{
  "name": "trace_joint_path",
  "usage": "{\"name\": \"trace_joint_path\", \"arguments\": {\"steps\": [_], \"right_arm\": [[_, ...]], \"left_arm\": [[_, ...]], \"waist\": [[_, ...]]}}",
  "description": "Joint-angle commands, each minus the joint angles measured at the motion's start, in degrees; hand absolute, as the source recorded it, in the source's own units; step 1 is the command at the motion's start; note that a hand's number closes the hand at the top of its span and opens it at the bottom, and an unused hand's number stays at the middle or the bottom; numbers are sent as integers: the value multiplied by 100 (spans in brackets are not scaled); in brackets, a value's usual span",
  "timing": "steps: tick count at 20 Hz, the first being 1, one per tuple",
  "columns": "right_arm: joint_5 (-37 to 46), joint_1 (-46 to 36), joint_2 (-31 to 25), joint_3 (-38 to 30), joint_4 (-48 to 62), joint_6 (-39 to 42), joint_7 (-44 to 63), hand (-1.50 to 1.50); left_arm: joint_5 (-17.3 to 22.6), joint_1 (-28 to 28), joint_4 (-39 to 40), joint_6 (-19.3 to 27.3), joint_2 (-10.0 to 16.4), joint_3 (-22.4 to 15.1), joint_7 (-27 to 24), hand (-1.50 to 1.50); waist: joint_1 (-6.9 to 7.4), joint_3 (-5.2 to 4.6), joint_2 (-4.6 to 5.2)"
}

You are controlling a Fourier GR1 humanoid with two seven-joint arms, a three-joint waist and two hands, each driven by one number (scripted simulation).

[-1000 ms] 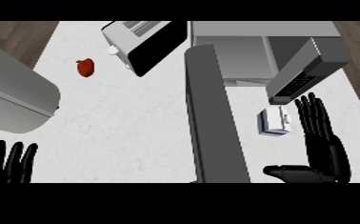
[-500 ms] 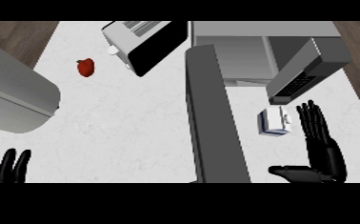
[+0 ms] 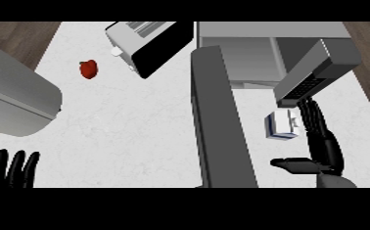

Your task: Pick up the milk, place it into the microwave and close the microwave

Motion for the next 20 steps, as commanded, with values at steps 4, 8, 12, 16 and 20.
{"name": "trace_joint_path", "arguments": {"steps": [4, 8, 12, 16, 20], "right_arm": [[98, -815, -268, -338, 1588, -179, -694, -150], [277, -1292, -276, -531, 2473, -803, -937, -150], [357, -1464, -410, -746, 3238, -1146, -1337, -150], [309, -1711, -981, -886, 3862, -500, -1622, -150], [492, -1566, -649, -273, 3629, 773, -1414, -150]], "left_arm": [[25, 420, -355, -85, -32, -167, 135, -150], [259, 155, -329, -115, 131, 174, 268, -150], [153, 485, -284, -291, 92, 129, -150, -150], [46, -20, -190, -33, -12, 8, 179, -150], [-15, 122, -94, -43, -32, -114, -106, -150]], "waist": [[26, 3, 5], [51, 7, 22], [100, 11, 27], [76, 17, 48], [116, 20, 44]]}}
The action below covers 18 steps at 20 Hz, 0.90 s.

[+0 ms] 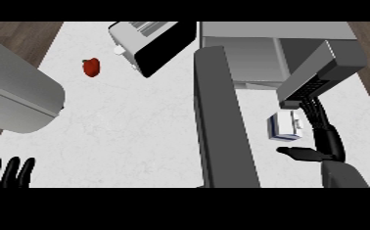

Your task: Pick up the milk, place it into the microwave and close the microwave

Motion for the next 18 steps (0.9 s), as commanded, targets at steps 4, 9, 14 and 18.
{"name": "trace_joint_path", "arguments": {"steps": [4, 9, 14, 18], "right_arm": [[203, 47, 144, 672, -29, 1838, -765, -150], [-32, -126, 288, 577, -240, 1287, -965, 150], [-140, -24, 524, 285, -542, 28, -1112, 150], [-233, 141, 809, 524, -1050, 506, -1048, 150]], "left_arm": [[15, -36, 149, -30, 22, 34, -4, -150], [217, -134, 155, -78, 87, 258, 1, -150], [148, -394, 314, 85, -45, 142, 115, -150], [77, -136, 297, -68, -37, 56, -3, -150]], "waist": [[17, 17, 5], [9, 12, 12], [-64, 5, 6], [-90, -2, -28]]}}
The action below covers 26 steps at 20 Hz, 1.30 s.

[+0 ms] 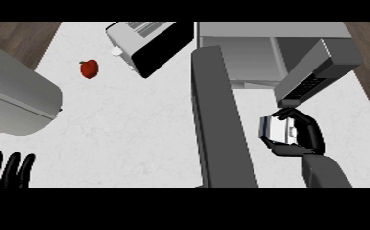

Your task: Pick up the milk, place it into the microwave and close the microwave

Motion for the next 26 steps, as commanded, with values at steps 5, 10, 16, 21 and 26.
{"name": "trace_joint_path", "arguments": {"steps": [5, 10, 16, 21, 26], "right_arm": [[-369, 156, -305, -113, -234, 733, -387, 150], [-760, 48, -350, -107, -932, 816, 686, 150], [-1008, 541, -95, 313, -2283, 955, 1392, 150], [-732, 443, 223, 601, -3059, 120, 2068, 150], [-273, 195, 602, 853, -3366, -757, 2594, 150]], "left_arm": [[-64, 61, 8, -109, 2, -7, -4, -150], [-75, -137, 98, 114, -59, -176, 50, -150], [531, -289, 69, -122, 121, 431, 295, -150], [471, 353, 4, -433, 41, 444, -103, -150], [521, 341, 254, -609, 55, 521, -285, -150]], "waist": [[-21, -5, -7], [-68, -10, -17], [-101, -14, -25], [-23, -11, -21], [-4, -12, -17]]}}
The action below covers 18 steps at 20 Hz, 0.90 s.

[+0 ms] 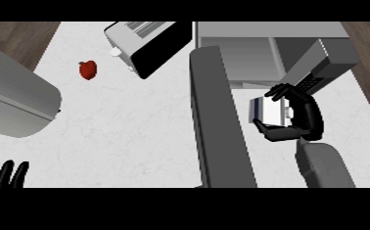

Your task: Pick up the milk, place it into the microwave and close the microwave

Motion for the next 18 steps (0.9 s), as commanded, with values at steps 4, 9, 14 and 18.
{"name": "trace_joint_path", "arguments": {"steps": [4, 9, 14, 18], "right_arm": [[314, -947, 184, 20, 303, -711, 849, 150], [422, -2085, 104, -210, 1572, -845, 885, 150], [648, -3045, 160, -371, 3146, -1092, 184, 150], [677, -3623, -146, -593, 4039, -1018, -93, 150]], "left_arm": [[386, 117, -207, -219, 190, 487, 157, -150], [360, -209, 377, -301, 198, 696, -45, -150], [230, -188, 517, -416, 18, 481, -182, -150], [552, -298, 356, -650, 344, 801, -61, -150]], "waist": [[54, 3, 12], [101, 4, 34], [209, 9, 71], [294, 12, 108]]}}
